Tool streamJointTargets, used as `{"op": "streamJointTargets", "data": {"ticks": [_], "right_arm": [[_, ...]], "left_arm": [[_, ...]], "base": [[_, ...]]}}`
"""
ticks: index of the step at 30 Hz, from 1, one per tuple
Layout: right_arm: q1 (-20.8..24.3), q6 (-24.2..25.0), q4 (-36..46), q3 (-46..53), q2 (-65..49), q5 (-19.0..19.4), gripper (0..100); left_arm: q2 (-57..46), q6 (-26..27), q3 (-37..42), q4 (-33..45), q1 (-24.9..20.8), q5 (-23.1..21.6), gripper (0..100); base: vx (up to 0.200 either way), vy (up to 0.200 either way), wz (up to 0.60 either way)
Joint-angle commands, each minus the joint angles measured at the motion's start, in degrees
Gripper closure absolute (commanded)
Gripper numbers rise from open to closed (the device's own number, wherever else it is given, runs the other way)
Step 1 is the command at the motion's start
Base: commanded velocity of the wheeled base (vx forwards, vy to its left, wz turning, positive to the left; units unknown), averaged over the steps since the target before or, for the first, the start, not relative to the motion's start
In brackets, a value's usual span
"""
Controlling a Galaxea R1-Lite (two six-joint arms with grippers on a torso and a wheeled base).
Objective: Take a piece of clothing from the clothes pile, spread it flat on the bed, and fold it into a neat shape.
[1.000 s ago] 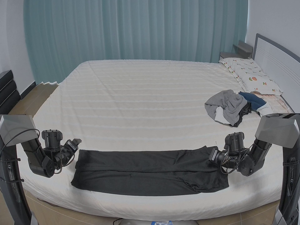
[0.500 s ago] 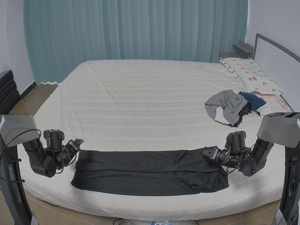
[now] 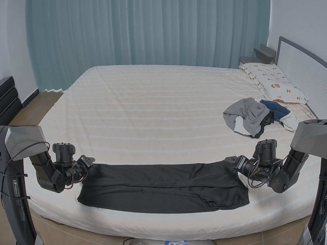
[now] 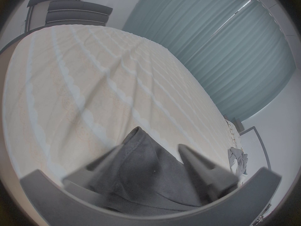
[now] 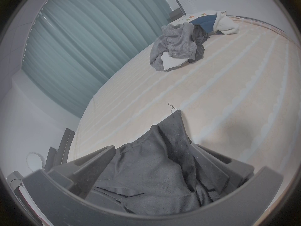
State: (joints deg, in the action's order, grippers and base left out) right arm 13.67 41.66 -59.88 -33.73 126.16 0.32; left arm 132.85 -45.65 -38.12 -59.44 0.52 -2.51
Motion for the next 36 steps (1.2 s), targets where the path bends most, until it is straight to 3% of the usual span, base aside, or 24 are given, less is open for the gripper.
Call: {"op": "streamJointTargets", "data": {"ticks": [1, 9, 20, 21, 31, 36], "right_arm": [[0.1, 0.0, -0.3, 0.7, -1.0, 0.0, 0], [0.4, 0.0, -0.3, 1.0, -1.0, 0.0, 0], [0.4, 0.1, -0.3, 1.6, -1.1, -0.1, 0], [0.5, 0.1, -0.3, 1.6, -1.1, -0.1, 0], [1.5, 0.4, -0.9, 2.4, -1.3, -0.1, 0], [1.4, 0.5, -0.8, 2.4, -2.2, -0.1, 0]], "left_arm": [[1.7, 0.0, -0.6, -0.2, 0.1, 0.1, 100], [2.7, -0.5, -3.7, -0.7, 1.7, 3.6, 100], [2.1, -0.8, -2.0, -0.9, 1.8, 2.7, 100], [1.7, -0.8, -1.9, -1.0, 1.9, 2.6, 0], [1.1, -0.4, -1.7, -1.1, 1.8, -2.8, 0], [2.0, -0.2, -2.5, -0.9, 0.9, -3.2, 0]], "base": [[0.000, 0.000, 0.00], [0.000, 0.000, 0.00], [0.000, 0.000, 0.00], [0.000, 0.000, 0.00], [0.000, 0.000, 0.00], [0.000, 0.000, 0.00]]}}
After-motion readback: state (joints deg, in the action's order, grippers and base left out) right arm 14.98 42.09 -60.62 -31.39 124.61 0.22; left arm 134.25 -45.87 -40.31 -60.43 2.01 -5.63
